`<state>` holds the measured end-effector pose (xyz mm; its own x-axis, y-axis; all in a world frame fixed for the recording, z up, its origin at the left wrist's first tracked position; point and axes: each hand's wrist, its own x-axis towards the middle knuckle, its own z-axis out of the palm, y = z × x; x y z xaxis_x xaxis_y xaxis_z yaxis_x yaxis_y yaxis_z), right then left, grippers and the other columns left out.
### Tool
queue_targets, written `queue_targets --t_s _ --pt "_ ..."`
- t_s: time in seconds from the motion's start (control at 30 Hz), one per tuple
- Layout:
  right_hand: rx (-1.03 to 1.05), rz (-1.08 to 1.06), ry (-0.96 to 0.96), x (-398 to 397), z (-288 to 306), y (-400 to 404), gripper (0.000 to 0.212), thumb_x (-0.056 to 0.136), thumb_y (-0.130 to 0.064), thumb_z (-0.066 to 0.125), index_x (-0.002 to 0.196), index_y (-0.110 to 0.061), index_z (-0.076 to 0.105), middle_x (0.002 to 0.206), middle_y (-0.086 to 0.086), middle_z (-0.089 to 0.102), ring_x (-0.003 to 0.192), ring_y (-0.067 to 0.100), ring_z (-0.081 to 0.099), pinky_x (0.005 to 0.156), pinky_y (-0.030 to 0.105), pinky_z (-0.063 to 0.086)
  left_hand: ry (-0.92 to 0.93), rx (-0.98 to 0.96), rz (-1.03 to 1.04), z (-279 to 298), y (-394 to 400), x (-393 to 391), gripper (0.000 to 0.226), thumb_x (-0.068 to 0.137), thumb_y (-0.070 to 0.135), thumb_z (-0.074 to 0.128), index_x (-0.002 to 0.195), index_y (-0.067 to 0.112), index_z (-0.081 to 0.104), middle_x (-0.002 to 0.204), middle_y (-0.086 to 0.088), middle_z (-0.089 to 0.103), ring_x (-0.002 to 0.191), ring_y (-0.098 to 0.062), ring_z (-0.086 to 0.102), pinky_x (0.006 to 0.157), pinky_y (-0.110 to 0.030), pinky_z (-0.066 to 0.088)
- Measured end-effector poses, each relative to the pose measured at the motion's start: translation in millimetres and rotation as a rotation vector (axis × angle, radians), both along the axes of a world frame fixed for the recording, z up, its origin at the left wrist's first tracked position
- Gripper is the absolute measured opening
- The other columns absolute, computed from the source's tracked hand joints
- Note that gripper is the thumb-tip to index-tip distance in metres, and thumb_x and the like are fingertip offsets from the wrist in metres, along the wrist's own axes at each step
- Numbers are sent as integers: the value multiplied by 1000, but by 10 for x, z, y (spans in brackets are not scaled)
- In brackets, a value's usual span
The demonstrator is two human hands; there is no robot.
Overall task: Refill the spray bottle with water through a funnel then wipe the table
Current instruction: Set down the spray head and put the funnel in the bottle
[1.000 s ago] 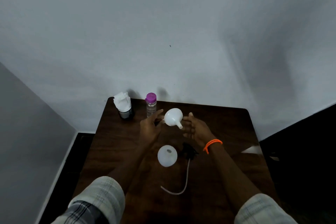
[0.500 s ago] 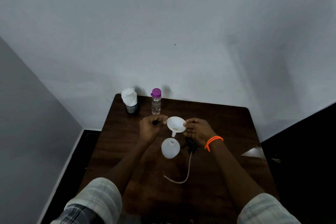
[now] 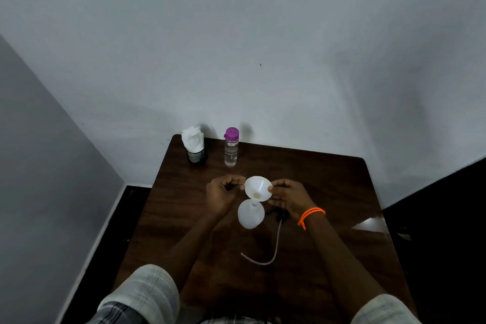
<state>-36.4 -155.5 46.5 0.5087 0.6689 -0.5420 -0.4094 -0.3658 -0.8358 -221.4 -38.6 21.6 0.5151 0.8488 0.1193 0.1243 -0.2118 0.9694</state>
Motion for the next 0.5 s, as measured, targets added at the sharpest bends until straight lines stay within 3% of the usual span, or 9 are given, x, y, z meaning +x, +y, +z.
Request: queue_targets --t_s 0.2,0.37,0.5 --pt "-14 17 11 -43 -69 -24 23 85 6 73 106 5 65 97 21 75 78 30 76 61 35 62 4 -4 8 -11 -52 -40 23 78 -4 80 93 12 81 90 6 79 88 -9 76 81 -22 59" --pt "-64 33 6 -31 -171 -22 29 84 6 74 111 8 64 108 28 72 92 38 74 74 43 65 31 -38 11 -34 -90 -76 24 79 -6 78 91 15 81 88 8 79 86 -7 75 78 -18 58" --pt "-89 38 15 -26 -215 -35 30 84 6 75 112 8 64 109 29 72 88 36 74 75 44 65 44 -61 2 -47 -116 -86 24 79 -7 77 90 14 81 88 6 79 85 -7 75 78 -18 58"
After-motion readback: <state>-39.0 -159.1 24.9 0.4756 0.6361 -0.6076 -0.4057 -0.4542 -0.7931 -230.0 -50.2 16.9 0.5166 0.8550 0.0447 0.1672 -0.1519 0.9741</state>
